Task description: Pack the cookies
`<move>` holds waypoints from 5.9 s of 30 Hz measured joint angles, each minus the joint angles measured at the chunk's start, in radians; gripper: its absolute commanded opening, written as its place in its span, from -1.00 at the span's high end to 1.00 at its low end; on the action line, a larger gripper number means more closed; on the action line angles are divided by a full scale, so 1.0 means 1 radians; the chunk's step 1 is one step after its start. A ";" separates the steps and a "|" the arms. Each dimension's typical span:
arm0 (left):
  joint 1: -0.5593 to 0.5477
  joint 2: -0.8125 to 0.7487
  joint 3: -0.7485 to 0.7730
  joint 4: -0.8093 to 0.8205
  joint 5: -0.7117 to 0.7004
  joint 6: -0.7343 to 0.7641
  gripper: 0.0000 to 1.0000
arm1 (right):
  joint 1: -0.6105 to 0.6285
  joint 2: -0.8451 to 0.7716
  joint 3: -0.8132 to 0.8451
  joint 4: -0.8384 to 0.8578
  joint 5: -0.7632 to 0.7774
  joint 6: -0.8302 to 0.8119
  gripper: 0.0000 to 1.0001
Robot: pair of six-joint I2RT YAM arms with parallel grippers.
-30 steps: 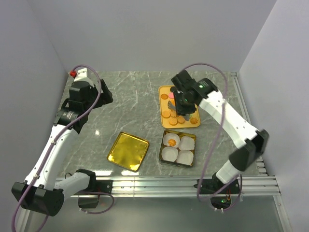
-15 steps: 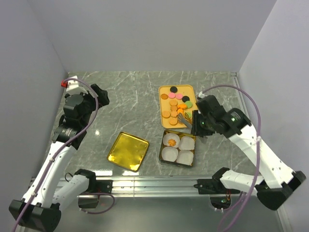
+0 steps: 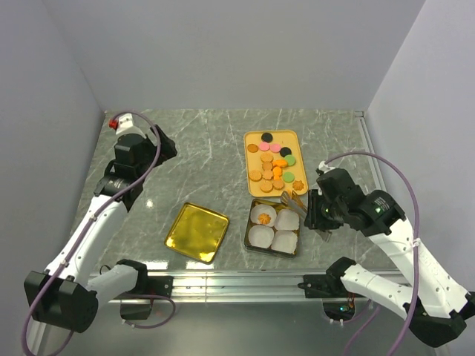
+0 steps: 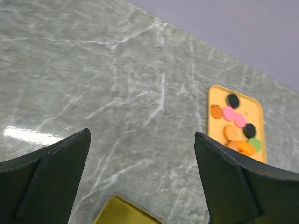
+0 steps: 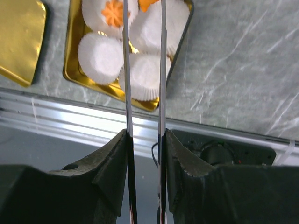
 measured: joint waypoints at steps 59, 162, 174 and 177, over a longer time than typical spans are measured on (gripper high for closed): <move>0.000 -0.146 -0.085 -0.054 0.191 0.034 -0.99 | -0.005 0.174 0.190 -0.009 -0.009 0.068 -0.08; -0.185 0.018 0.161 -0.114 0.148 0.134 -0.99 | -0.432 0.319 0.281 0.267 -0.382 -0.062 0.94; -0.185 0.068 0.161 -0.058 0.148 0.119 -0.99 | -0.418 0.042 0.061 0.152 -0.507 -0.099 0.94; -0.185 0.073 0.161 -0.038 0.148 0.112 -0.99 | -0.398 0.000 0.034 0.116 -0.509 -0.107 0.95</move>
